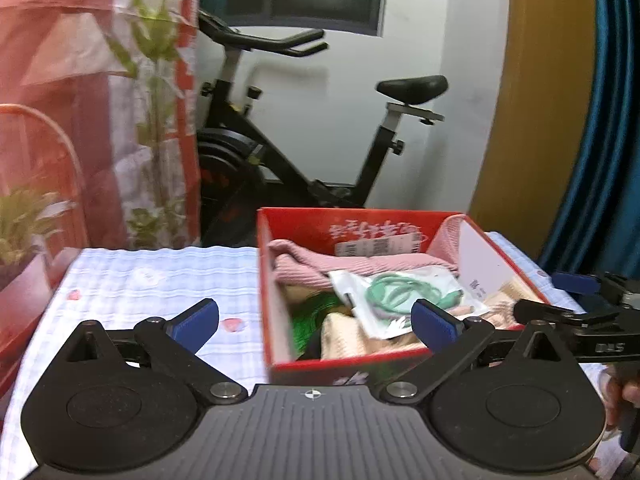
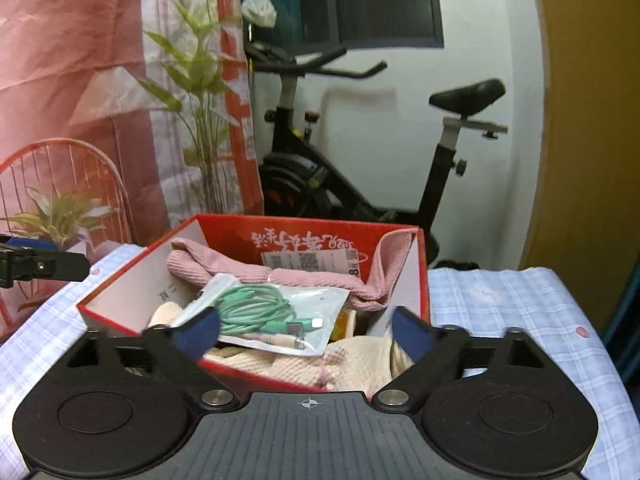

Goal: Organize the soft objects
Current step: 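Move both grippers down to the black dotted gloves beside the box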

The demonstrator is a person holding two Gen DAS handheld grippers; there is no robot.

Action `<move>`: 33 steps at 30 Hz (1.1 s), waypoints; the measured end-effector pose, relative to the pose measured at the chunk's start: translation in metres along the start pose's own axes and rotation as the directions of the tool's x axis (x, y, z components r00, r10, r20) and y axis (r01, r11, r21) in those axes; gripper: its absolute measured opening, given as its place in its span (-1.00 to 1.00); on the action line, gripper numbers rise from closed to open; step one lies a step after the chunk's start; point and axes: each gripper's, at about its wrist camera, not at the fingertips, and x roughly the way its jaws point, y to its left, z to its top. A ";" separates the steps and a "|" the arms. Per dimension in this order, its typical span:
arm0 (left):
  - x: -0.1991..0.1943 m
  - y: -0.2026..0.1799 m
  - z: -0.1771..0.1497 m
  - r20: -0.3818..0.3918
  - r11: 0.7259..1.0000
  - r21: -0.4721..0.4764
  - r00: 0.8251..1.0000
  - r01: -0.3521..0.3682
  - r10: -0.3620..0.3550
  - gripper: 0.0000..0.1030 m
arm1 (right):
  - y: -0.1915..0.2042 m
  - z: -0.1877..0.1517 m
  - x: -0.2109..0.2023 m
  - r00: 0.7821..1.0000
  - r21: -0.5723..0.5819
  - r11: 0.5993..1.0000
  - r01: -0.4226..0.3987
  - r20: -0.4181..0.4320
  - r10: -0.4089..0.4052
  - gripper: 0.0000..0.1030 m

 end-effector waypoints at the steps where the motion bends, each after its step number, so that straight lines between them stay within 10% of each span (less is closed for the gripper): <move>1: -0.004 0.001 -0.003 0.009 1.000 0.001 1.000 -0.026 0.026 1.00 | 0.001 -0.003 -0.005 1.000 0.002 1.000 -0.004 0.012 0.004 0.95; 16: -0.018 0.015 -0.051 -0.023 0.984 -0.058 0.985 -0.171 0.170 1.00 | 0.003 -0.049 -0.038 0.999 0.049 0.999 0.013 0.033 -0.015 0.99; 33: 0.005 0.012 -0.086 -0.112 0.985 -0.056 0.982 -0.161 0.154 1.00 | 0.008 -0.100 -0.011 0.991 0.025 0.999 0.025 -0.131 -0.021 0.99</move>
